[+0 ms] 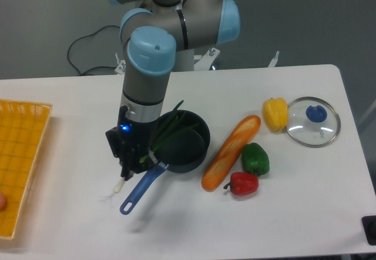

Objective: Place the green onion in the pot
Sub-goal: 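Carry the green onion toward the pot's blue handle and lower it, then lower the green onion into the pot along the handle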

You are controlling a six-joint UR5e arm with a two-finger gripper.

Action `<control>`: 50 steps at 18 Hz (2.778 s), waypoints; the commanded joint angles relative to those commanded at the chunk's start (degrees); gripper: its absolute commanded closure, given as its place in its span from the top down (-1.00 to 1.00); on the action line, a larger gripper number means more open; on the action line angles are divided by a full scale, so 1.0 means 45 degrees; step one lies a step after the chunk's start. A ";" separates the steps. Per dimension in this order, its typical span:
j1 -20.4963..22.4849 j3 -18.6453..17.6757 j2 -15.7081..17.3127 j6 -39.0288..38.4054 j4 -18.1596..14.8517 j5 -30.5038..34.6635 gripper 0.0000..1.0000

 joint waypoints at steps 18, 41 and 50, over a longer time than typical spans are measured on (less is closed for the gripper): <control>0.0488 -0.0938 -0.0449 0.2073 0.0000 -0.1253 -0.83; 0.1074 -0.1719 -0.0996 0.3538 0.0020 -0.1350 -0.80; 0.1231 -0.1738 -0.1172 0.3830 0.0020 -0.1370 -0.79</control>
